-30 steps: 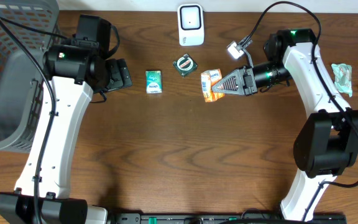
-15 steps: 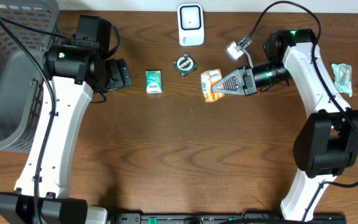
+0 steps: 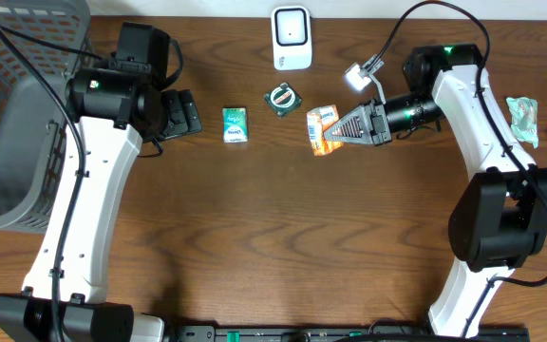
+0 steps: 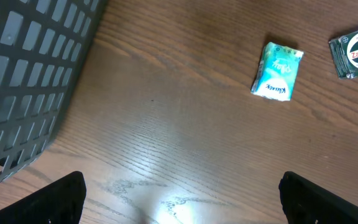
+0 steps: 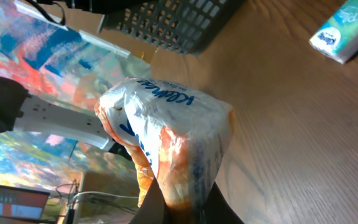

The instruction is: Scan the item barcode

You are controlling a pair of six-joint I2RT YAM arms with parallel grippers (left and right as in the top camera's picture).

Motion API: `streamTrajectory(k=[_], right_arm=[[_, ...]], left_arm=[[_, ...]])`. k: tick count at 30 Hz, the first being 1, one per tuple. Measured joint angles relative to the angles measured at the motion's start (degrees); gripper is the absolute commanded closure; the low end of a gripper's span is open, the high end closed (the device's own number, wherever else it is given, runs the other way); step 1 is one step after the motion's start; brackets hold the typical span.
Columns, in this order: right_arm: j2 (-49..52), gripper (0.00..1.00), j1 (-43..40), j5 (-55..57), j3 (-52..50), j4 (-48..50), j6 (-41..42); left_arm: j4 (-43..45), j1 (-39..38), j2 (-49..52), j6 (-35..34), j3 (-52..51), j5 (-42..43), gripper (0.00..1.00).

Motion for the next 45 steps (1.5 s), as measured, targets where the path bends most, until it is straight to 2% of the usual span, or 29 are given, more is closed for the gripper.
streamTrajectory(k=[2,4,6,7,9,11,13,17,21,23,28,29,32,35,45], right_arm=[[0.0,0.99,0.02,2.93,0.0,2.51,2.62],[0.0,0.99,0.37,11.26,0.04,8.15,10.29],[0.0,0.99,1.4,24.81,0.04,13.33,21.81],[0.0,0.99,1.9,28.28,0.02,14.64,25.05],[0.0,0.99,4.26,47.12,0.02,20.0,37.11],[0.0,0.99,5.86,56.06,0.0,23.76,41.2],[0.0,0.99,7.8,65.44,-0.02,32.04,42.64],[0.0,0.99,11.21,77.83,0.17,49.9,42.66],[0.04,0.99,12.72,80.28,0.61,62.84,41.31],[0.9,0.99,12.74,80.35,2.36,63.25,41.05],[11.8,0.99,12.72,80.26,20.17,60.92,38.45],[15.72,0.99,12.76,80.3,25.05,60.28,36.0],[21.29,0.99,12.98,81.5,29.33,62.18,30.56],[25.92,0.99,14.36,85.09,30.01,66.03,22.8],[26.49,0.99,18.56,85.18,30.36,68.48,6.36]], left_arm=[[0.0,0.0,0.0,0.0,0.0,0.0,0.02],[0.0,0.0,0.0,0.0,0.0,0.0,0.02],[-0.02,0.0,0.0,0.0,0.0,-0.02,0.02],[0.0,0.0,0.0,-0.02,0.0,0.0,0.02],[-0.02,0.0,0.0,0.0,0.0,0.0,0.02],[0.02,0.0,0.0,0.0,0.0,0.0,0.02],[0.0,0.0,0.0,0.0,0.0,0.0,0.02],[0.0,0.0,-0.02,0.0,0.0,-0.02,0.02],[-0.02,0.0,0.0,0.0,0.0,0.0,0.02],[0.02,0.0,0.0,0.0,0.0,0.0,0.02],[0.02,0.0,0.0,0.0,0.0,-0.02,0.02],[-0.02,0.0,0.0,0.0,0.0,0.0,0.02],[-0.09,0.0,0.0,0.0,0.0,0.0,0.03],[0.0,0.0,0.0,0.0,0.0,0.0,0.02],[0.0,0.0,0.0,0.0,0.0,0.0,0.02]])
